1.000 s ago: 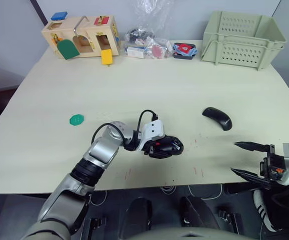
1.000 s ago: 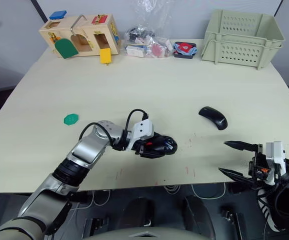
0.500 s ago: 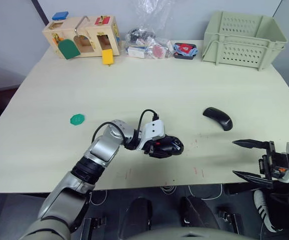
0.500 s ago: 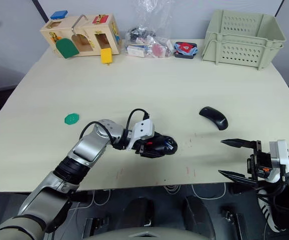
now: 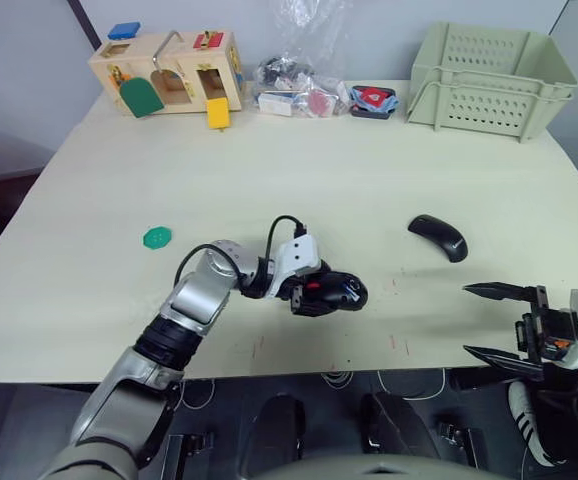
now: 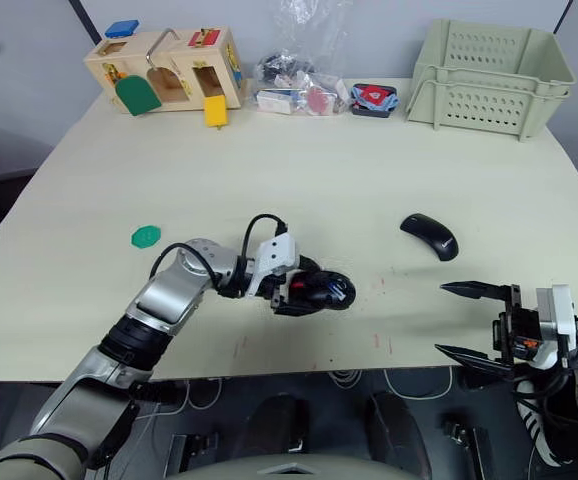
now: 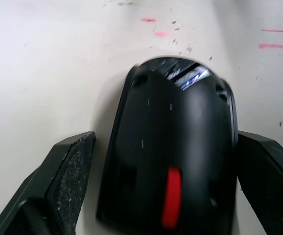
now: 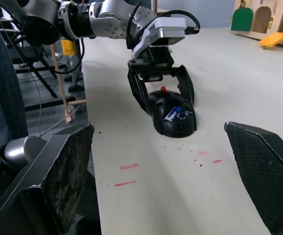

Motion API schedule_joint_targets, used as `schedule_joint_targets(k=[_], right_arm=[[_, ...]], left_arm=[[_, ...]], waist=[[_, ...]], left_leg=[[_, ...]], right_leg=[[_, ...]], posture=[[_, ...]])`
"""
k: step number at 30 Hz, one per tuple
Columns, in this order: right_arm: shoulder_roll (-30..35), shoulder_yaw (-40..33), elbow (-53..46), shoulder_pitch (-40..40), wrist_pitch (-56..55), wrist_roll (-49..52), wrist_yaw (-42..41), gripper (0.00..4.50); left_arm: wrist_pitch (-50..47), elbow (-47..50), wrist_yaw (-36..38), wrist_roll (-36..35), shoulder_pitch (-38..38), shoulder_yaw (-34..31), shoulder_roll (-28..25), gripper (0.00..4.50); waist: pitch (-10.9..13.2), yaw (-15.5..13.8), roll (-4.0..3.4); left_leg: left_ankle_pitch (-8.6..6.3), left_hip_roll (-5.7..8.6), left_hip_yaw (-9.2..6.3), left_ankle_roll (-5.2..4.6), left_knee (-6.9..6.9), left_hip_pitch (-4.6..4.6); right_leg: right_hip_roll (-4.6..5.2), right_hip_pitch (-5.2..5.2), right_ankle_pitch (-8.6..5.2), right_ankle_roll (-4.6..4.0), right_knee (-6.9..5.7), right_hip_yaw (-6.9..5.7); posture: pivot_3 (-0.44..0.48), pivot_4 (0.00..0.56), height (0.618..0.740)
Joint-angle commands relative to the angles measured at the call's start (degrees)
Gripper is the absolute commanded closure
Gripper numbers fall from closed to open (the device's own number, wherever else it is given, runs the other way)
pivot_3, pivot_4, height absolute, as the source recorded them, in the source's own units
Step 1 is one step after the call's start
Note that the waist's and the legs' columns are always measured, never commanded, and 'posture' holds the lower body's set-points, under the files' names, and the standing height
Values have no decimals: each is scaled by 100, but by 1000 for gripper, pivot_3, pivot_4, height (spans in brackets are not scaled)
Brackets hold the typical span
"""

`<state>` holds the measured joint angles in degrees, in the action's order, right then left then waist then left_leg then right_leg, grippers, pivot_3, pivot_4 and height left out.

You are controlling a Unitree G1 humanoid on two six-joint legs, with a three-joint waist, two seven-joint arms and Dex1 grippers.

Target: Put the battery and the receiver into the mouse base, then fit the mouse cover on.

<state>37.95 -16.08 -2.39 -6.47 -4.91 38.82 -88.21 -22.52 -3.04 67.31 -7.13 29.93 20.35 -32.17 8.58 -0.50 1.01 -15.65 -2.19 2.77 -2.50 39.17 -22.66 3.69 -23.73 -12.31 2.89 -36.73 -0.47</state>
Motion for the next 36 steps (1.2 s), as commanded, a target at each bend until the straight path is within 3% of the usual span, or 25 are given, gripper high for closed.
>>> schedule_joint_targets(k=[1,14,22,32,36], right_arm=[[-7,-56,-120,12,-80,47,1,0],[-136,-188,76,220,-79,25,408,0],[-182,-272,710,699,-282,-613,1508,0],[-65,-76,912,1165,500,-1335,3108,0],[-16,-10,985,1358,837,-1426,3315,0]], left_arm=[[266,360,213,-311,-119,-332,-166,39],[447,1403,677,-1589,-1104,-1450,-630,39],[690,1580,725,-2078,-1747,-2117,-825,39],[971,1732,883,-2425,-2430,-2749,-1146,39],[1004,1735,1055,-2539,-2492,-2822,-1269,39]], waist=[[0,-25,0],[8,-31,-7],[10,-32,-9],[14,-28,-16],[15,-32,-17]], left_leg=[[0,0,1,0,0,0],[0,-1,1,0,1,-1],[0,-1,4,0,1,-1],[0,-3,6,1,-1,-1],[0,-3,10,1,-1,-2]], right_leg=[[1,0,0,0,0,0],[2,0,-10,-17,1,-1],[4,0,-12,-21,1,-2],[4,-2,-13,-23,1,-2],[5,-3,-14,-24,2,-2]], posture=[[0,150,740],[0,150,740],[0,150,740],[0,150,740],[0,150,740]])
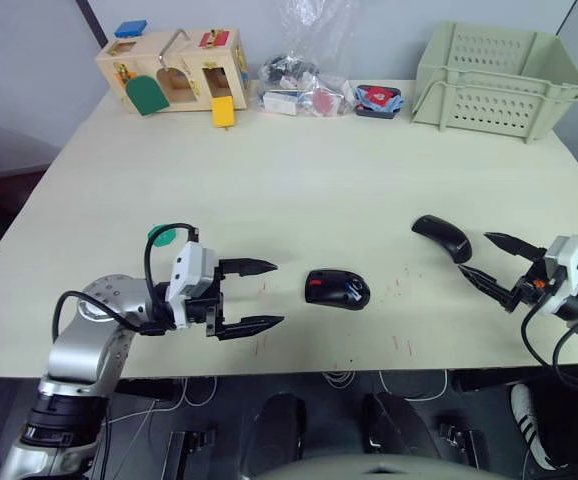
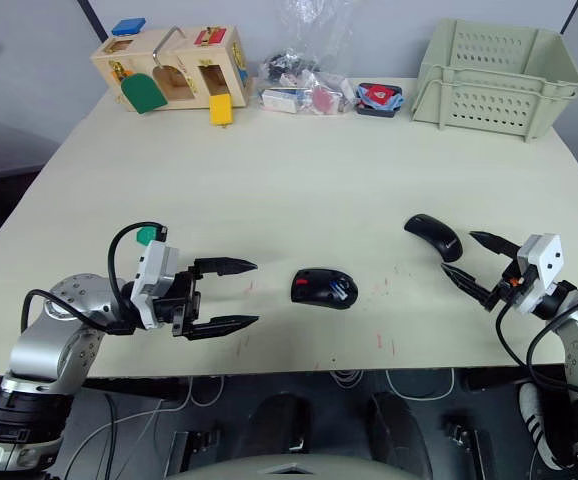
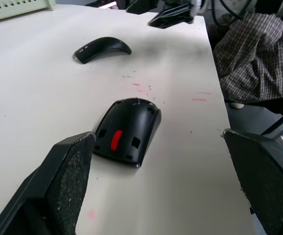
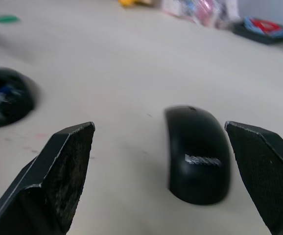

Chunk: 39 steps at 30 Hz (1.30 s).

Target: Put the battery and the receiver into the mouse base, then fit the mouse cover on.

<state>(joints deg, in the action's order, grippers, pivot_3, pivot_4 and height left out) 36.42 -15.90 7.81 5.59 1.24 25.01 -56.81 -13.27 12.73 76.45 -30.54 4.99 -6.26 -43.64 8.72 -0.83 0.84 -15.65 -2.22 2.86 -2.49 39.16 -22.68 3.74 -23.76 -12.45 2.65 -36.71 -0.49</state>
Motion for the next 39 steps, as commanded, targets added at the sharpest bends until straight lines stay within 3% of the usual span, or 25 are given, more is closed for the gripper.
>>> schedule_joint_targets(k=[1,12,20,39], right_arm=[[166,-5,-8,180,287,-104,223,0],[487,402,665,986,1328,-575,522,0],[515,753,1070,1360,1244,-714,3,0],[435,969,1616,1772,1109,-890,-246,0]], left_arm=[[37,181,149,-240,6,-160,-137,39],[22,94,268,-504,75,-279,-239,39],[51,124,134,-480,168,-300,-179,39],[168,157,-9,-571,49,-519,-123,39]], waist=[[0,1,-1],[5,12,-8],[6,13,-7],[7,17,-9]], left_leg=[[0,0,-1,0,0,0],[0,0,2,0,-1,-2],[0,0,2,0,-1,-4],[0,0,3,0,-2,-4]], right_leg=[[0,0,0,0,0,0],[-1,-2,0,-1,1,0],[-1,-2,0,0,2,0],[-2,-3,0,0,2,0]], posture=[[0,150,740],[0,150,740],[0,150,740],[0,150,740]])
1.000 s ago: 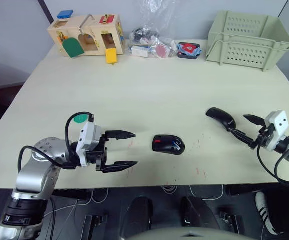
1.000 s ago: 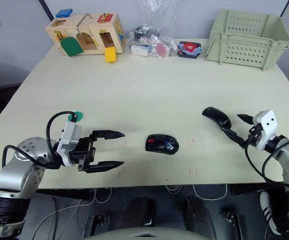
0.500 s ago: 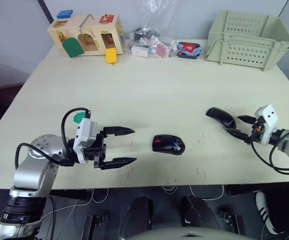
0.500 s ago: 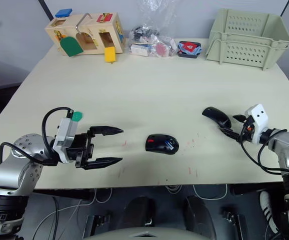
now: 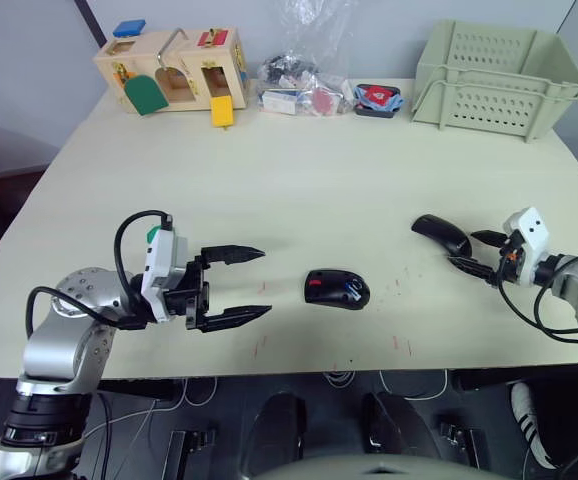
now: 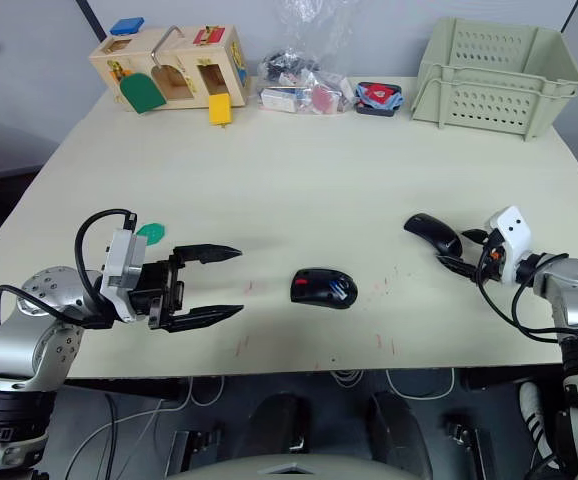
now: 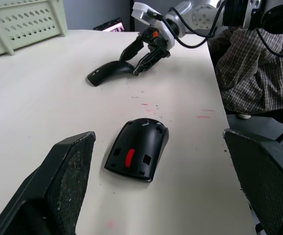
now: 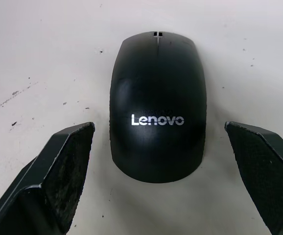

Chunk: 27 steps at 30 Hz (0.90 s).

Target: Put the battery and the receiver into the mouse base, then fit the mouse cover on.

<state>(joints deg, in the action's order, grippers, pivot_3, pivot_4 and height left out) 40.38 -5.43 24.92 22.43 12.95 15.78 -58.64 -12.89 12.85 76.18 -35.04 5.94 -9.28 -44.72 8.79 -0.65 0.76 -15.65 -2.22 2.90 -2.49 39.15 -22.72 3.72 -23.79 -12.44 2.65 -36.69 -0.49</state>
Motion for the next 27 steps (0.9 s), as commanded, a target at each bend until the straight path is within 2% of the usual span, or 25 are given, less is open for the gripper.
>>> schedule_joint_targets(k=[1,19,22,24,25,26,27], right_arm=[[36,-75,-103,89,-51,41,-69,0],[-22,-75,-20,201,-62,23,-8,0],[-24,-74,-24,197,-60,25,-12,715],[-30,-77,-40,191,-57,33,-11,1725],[-32,-79,-47,188,-57,36,-10,2025],[-35,-83,-62,181,-60,39,-5,2210],[-37,-86,-72,176,-62,41,-1,2210]], left_arm=[[136,148,20,-130,-60,-228,-17,39],[310,-43,255,-152,-77,-233,5,39],[332,-72,283,-144,-74,-225,11,0],[349,-92,298,-138,-81,-221,14,0],[355,-97,302,-137,-83,-220,15,0],[363,-102,307,-135,-89,-219,16,0],[368,-105,311,-134,-93,-218,17,0]], waist=[[0,0,0],[1,1,-1],[1,0,-1],[1,0,-1],[1,0,-1],[1,0,-1],[1,1,-1]], left_leg=[[0,0,0,0,0,0],[0,0,1,0,0,0],[0,0,1,0,0,0],[0,0,1,0,0,0],[0,0,1,0,0,0],[0,0,1,0,0,0],[0,0,1,0,0,0]], right_leg=[[0,0,0,0,0,0],[0,0,0,0,0,0],[0,0,0,0,0,0],[0,0,0,0,0,0],[0,0,0,0,0,0],[0,0,0,0,0,0],[0,0,0,0,0,0]], posture=[[0,150,740],[0,150,740],[0,150,740],[0,150,740],[0,150,740],[0,150,740],[0,150,740]])
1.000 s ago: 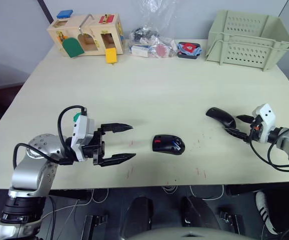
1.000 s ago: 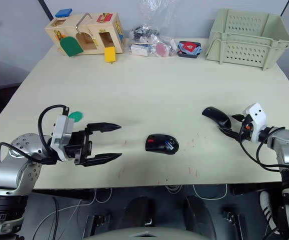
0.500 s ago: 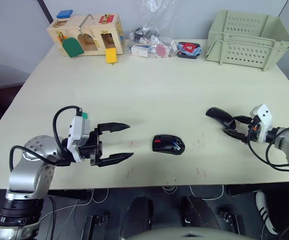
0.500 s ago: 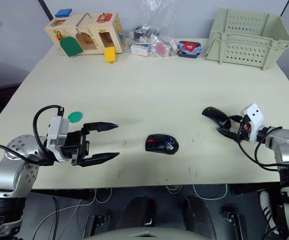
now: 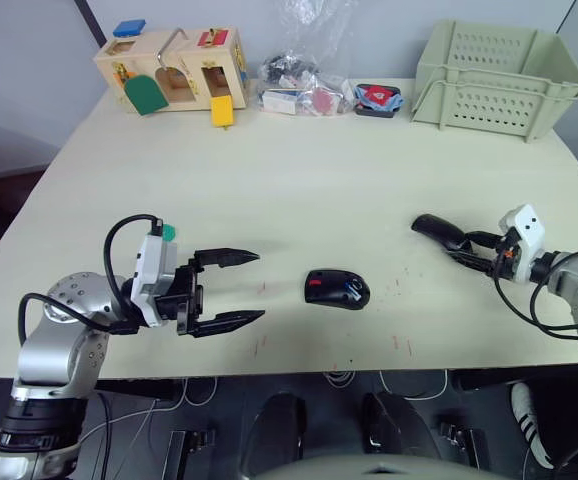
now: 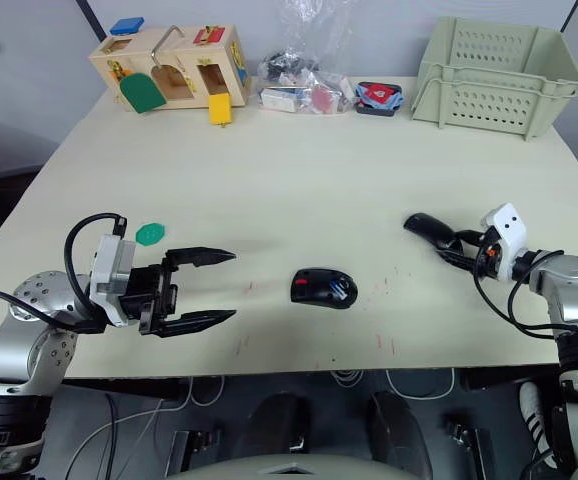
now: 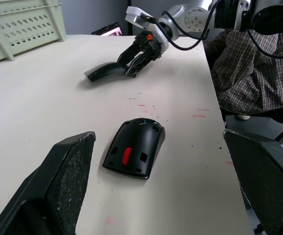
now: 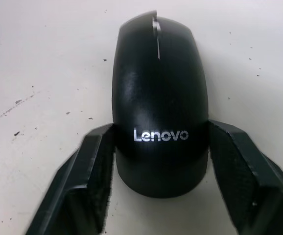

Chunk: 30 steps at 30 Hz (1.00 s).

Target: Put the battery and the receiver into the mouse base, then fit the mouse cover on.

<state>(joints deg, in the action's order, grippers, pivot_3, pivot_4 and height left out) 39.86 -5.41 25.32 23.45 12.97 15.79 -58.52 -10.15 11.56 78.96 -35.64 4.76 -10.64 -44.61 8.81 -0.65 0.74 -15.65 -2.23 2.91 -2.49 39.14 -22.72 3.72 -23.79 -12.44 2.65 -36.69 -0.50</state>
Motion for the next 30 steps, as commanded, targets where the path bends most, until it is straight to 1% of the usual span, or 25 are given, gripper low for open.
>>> schedule_joint_targets(k=[1,7,13,14,17,23,25,27,30], right_arm=[[15,-92,-128,63,-83,36,-9,2210],[113,-99,-440,-49,-128,31,-53,2210],[284,-69,-1253,-231,154,131,-211,2210],[346,-27,-1638,-299,281,205,-297,2210],[512,161,-2601,-458,606,320,-495,2210],[570,567,-3805,-378,1368,553,-533,2210],[562,782,-4143,-259,1663,562,-480,2210],[599,1151,-4484,-26,2011,349,-330,2210],[550,1496,-4724,290,2286,266,-279,2210]], left_arm=[[98,21,36,-73,21,-82,8,0],[146,-34,61,-58,39,-66,-6,0],[181,-69,100,-39,35,-69,-22,0],[193,-91,125,-35,28,-76,-29,0],[243,-178,200,-7,23,-83,-47,0],[334,-310,332,59,71,-35,-73,0],[358,-371,376,75,109,-27,-81,0],[375,-416,420,79,137,-30,-97,0],[403,-458,484,89,147,-38,-124,0]], waist=[[0,1,0],[1,0,-1],[10,-1,-13],[11,-1,-13],[16,-3,-19],[20,-1,-18],[21,-1,-18],[22,-2,-17],[25,-1,-15]], left_leg=[[0,0,0,0,0,0],[0,0,-1,0,0,0],[0,-1,-2,0,-1,-2],[0,-1,-2,0,-1,-2],[0,-1,-3,0,-2,-3],[0,-3,-3,0,-2,-4],[0,-4,-4,0,-2,-10],[0,-4,-3,0,-2,-12],[0,-4,-3,0,-2,-15]], right_leg=[[0,0,0,0,0,0],[0,0,0,0,0,0],[0,-3,0,0,0,0],[0,-3,0,0,0,0],[0,-5,0,0,0,0],[0,-7,0,0,0,-1],[0,-15,-1,0,0,-1],[0,-18,0,0,0,-1],[1,-22,-1,-1,0,-1]], posture=[[0,150,740],[0,150,740],[0,150,740],[0,150,740],[0,150,740],[0,150,740],[0,150,740],[0,150,740],[0,150,740]])
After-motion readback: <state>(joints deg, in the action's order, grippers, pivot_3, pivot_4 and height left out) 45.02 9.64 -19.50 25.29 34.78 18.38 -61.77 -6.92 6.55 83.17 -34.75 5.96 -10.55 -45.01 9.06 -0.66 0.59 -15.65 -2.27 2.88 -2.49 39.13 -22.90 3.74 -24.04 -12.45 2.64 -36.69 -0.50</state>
